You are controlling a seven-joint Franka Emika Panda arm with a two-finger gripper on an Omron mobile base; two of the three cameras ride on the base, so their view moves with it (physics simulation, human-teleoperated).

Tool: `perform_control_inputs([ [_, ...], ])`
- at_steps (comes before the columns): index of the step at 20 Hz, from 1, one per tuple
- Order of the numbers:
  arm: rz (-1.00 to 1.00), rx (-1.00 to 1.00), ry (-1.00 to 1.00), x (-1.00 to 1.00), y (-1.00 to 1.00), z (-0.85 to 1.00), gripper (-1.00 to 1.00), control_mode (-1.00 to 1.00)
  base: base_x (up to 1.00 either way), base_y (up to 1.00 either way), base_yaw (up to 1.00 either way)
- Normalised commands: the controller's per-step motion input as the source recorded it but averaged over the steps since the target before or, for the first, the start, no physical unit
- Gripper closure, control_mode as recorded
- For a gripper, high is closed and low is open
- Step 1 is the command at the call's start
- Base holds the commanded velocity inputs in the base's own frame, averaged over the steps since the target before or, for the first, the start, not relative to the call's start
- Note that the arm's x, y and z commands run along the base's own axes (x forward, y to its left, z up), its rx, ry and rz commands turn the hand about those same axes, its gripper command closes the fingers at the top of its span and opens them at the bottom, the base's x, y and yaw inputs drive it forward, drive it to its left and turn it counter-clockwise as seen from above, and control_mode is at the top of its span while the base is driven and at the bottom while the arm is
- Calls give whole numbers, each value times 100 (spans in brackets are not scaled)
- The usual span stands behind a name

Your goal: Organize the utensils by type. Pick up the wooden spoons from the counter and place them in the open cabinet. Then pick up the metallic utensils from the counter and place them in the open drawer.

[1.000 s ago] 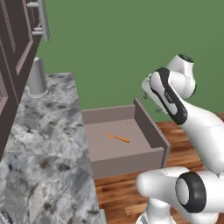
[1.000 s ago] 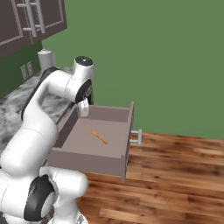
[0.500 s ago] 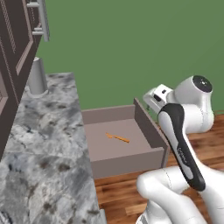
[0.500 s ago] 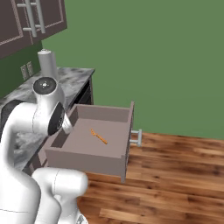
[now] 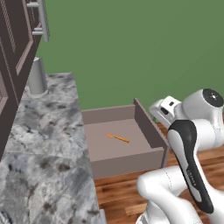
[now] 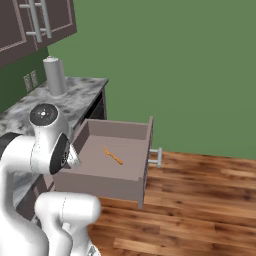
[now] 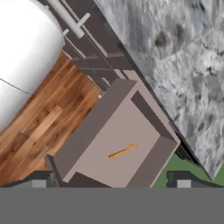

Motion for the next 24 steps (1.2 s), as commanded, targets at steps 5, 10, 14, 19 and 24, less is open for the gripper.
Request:
perform_control_inputs([
  [5, -2, 0, 0, -27, -6, -4, -100, -100, 0, 0, 0],
  [10, -2, 0, -2, -44, -4, -6, -100, -100, 0, 0, 0],
  [14, 0, 0, -1, -13, 0, -1, -100, 100, -44, -3, -3],
  [19, 0, 0, 0, 0, 0, 0, -100, 100, -73, -14, -21],
  [24, 0, 0, 0, 0, 0, 0, -100, 100, -54, -26, -48],
])
